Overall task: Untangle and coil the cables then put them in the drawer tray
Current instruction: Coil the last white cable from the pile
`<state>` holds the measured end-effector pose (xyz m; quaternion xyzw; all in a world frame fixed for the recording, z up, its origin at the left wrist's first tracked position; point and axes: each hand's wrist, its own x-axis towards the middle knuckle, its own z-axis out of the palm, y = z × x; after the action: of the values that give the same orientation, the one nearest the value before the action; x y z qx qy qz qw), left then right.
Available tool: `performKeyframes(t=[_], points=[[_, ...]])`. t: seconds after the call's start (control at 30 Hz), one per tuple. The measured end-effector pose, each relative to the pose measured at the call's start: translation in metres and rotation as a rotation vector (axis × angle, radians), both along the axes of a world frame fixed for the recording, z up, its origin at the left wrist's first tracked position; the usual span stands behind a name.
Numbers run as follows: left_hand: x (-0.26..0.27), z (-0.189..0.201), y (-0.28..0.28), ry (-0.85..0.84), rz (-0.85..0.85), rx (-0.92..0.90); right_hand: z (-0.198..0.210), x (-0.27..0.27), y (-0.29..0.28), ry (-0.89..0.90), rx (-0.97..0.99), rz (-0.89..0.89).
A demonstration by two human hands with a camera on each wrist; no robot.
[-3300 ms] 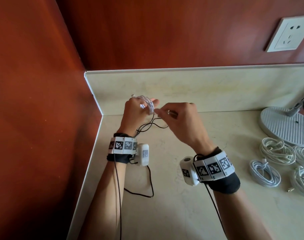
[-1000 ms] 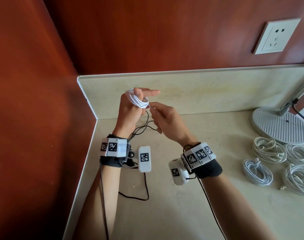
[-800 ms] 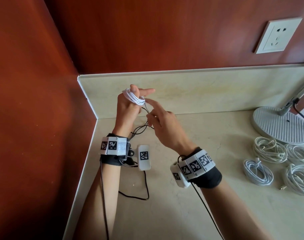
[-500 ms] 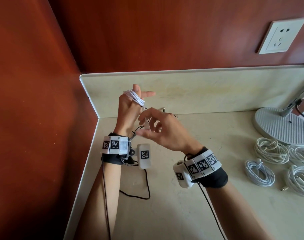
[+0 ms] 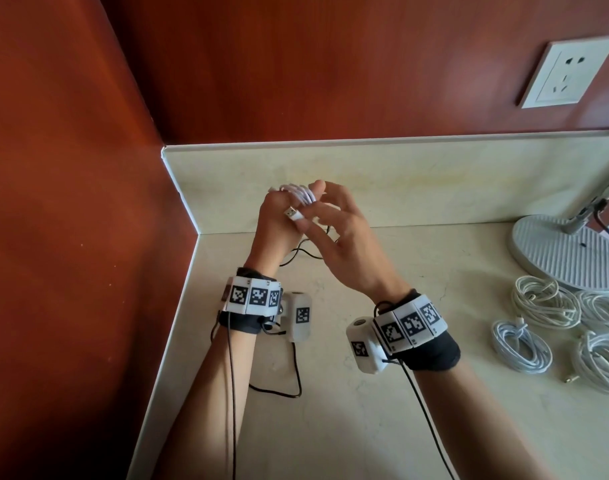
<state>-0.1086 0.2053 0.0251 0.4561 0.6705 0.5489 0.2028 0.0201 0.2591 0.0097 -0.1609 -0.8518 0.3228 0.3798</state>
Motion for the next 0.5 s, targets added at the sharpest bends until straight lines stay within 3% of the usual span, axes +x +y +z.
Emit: performKeyframes(t=[0.17, 0.33, 0.43, 0.5], points=[[-0.007, -0.007, 0.015, 0.281, -0.084, -0.065, -0.007, -0.004, 0.003, 0.104, -0.118, -0.069], [-0.020, -0.018, 0.012, 0.199, -0.352, -0.199, -0.014, -0.002, 0.014, 0.168, -0.363, -0.128], [-0.027, -0.013, 0.005, 0.190, -0.368, -0.204, -0.014, 0.006, 0.025, 0.210, -0.423, -0.152], [-0.030, -0.010, 0.004, 0.171, -0.366, -0.115, -0.013, 0.010, 0.030, 0.238, -0.461, -0.161]])
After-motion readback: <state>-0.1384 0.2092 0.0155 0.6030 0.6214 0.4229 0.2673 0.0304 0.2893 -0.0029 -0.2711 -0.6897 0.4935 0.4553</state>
